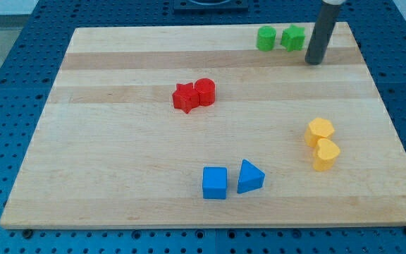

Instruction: Slide the red circle to the top center

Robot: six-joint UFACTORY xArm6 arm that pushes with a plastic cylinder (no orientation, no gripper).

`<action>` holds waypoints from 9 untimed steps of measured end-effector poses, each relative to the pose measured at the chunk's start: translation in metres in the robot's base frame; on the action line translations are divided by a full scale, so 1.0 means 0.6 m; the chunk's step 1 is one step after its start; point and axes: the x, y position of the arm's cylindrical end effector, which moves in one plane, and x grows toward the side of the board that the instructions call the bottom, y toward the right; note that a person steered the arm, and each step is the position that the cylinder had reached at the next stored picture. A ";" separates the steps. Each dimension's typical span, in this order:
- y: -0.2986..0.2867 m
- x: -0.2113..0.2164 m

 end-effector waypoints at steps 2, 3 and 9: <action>-0.088 0.017; -0.093 0.014; -0.111 0.150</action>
